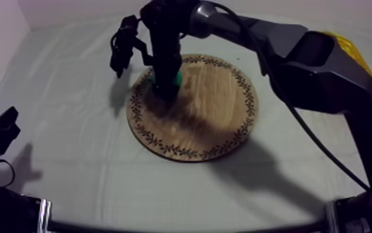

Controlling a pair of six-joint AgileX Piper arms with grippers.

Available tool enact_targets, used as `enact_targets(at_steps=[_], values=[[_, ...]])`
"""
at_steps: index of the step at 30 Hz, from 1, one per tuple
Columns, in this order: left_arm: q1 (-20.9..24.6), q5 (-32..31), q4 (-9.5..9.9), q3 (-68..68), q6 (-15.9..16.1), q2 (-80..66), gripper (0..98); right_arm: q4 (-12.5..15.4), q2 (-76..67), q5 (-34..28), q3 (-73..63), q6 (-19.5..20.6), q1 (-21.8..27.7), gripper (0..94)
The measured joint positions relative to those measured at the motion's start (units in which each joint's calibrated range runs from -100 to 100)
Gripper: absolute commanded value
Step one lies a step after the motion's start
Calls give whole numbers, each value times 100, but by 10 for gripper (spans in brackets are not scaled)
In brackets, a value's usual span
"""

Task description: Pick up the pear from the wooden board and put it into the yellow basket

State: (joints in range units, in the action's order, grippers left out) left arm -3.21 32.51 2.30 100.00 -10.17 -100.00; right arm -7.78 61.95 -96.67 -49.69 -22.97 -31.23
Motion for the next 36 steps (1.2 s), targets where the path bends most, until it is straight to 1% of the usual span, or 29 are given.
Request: enact_targets(at_steps=[4,6,11,14,18,25,31,36], values=[[0,0,0,0,0,0,1,-44,174,15,-144,1,6,633],[0,0,0,0,0,0,1,-49,250,24,-212,8,6,580],[0,0,0,0,0,0,1,-49,347,113,-413,30,12,412],[0,0,0,0,0,0,1,-49,332,146,-454,39,41,364],[0,0,0,0,0,0,1,-49,163,121,-433,33,75,348],[0,0,0,0,0,0,1,-96,-520,236,-164,30,249,355],[0,0,0,0,0,0,1,-224,-1479,787,383,138,511,360],[0,0,0,0,0,0,1,-308,-2370,1450,1011,346,865,365]])
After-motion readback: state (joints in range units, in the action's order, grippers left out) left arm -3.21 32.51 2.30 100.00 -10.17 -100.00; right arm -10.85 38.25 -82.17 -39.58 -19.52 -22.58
